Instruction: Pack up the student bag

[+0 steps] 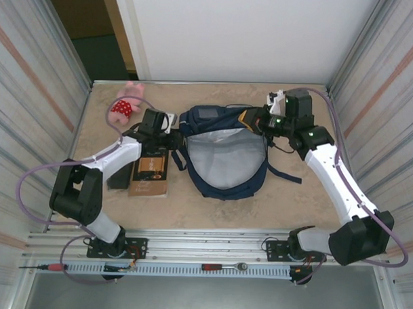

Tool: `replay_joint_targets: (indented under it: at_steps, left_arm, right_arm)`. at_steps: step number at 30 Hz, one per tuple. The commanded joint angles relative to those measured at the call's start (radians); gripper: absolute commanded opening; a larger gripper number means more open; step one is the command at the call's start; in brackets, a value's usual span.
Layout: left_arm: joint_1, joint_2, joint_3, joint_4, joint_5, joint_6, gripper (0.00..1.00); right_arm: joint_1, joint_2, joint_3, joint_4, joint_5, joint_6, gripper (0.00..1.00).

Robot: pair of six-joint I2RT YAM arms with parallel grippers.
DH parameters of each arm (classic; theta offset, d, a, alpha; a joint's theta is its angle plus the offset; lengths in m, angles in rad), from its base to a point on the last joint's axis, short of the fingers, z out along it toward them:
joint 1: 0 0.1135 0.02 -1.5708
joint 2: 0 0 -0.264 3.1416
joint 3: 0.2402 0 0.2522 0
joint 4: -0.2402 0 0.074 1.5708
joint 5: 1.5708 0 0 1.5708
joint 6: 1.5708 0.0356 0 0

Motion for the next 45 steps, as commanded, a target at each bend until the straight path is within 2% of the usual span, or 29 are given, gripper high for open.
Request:
replay_joint_targets:
  at_steps: [1, 6, 11, 15, 18, 23, 27, 31, 36, 39, 42, 45]
  left_arm:
    - [-0.002, -0.090, 0.055, -0.079, 0.048, -0.076, 0.62]
    - [-0.013, -0.248, -0.027, -0.129, 0.074, -0.203, 0.63]
    - [-0.063, -0.351, -0.087, -0.188, 0.068, -0.247, 0.62]
    - [-0.139, -0.394, -0.134, -0.193, 0.014, -0.283, 0.62]
    - [-0.185, -0.388, -0.183, -0.143, 0.011, -0.335, 0.61]
    - [-0.276, -0.322, -0.151, -0.131, -0.032, -0.338, 0.61]
    - [-0.297, -0.258, -0.118, -0.125, -0.019, -0.337, 0.62]
    - [-0.298, -0.255, -0.108, -0.118, -0.031, -0.331, 0.62]
    - [-0.288, -0.276, -0.103, -0.140, -0.076, -0.313, 0.63]
    - [-0.254, -0.285, -0.102, -0.180, -0.076, -0.327, 0.63]
    - [-0.189, -0.306, -0.120, -0.204, -0.028, -0.379, 0.63]
    - [-0.128, -0.344, -0.160, -0.191, 0.010, -0.409, 0.63]
  right_arm:
    - [0.056, -0.067, -0.095, 0.165, 0.199, 0.055, 0.00]
    - [0.148, -0.064, -0.240, 0.301, 0.359, 0.105, 0.00]
    - [0.173, -0.001, -0.324, 0.353, 0.395, 0.106, 0.00]
    - [0.199, 0.029, -0.376, 0.258, 0.452, 0.139, 0.01]
    - [0.212, 0.033, -0.445, 0.172, 0.441, 0.184, 0.08]
    - [0.186, 0.090, -0.541, 0.125, 0.316, 0.253, 0.25]
    - [0.163, 0.201, -0.496, 0.034, 0.252, 0.156, 0.39]
    - [0.155, 0.211, -0.414, -0.035, 0.223, 0.110, 0.53]
    - [0.138, 0.157, -0.265, -0.254, 0.221, 0.026, 0.62]
    - [0.142, 0.138, -0.143, -0.478, 0.279, -0.058, 0.75]
    - [0.172, 0.156, 0.002, -0.723, 0.377, -0.156, 0.75]
    - [0.210, 0.155, 0.116, -0.816, 0.415, -0.203, 0.68]
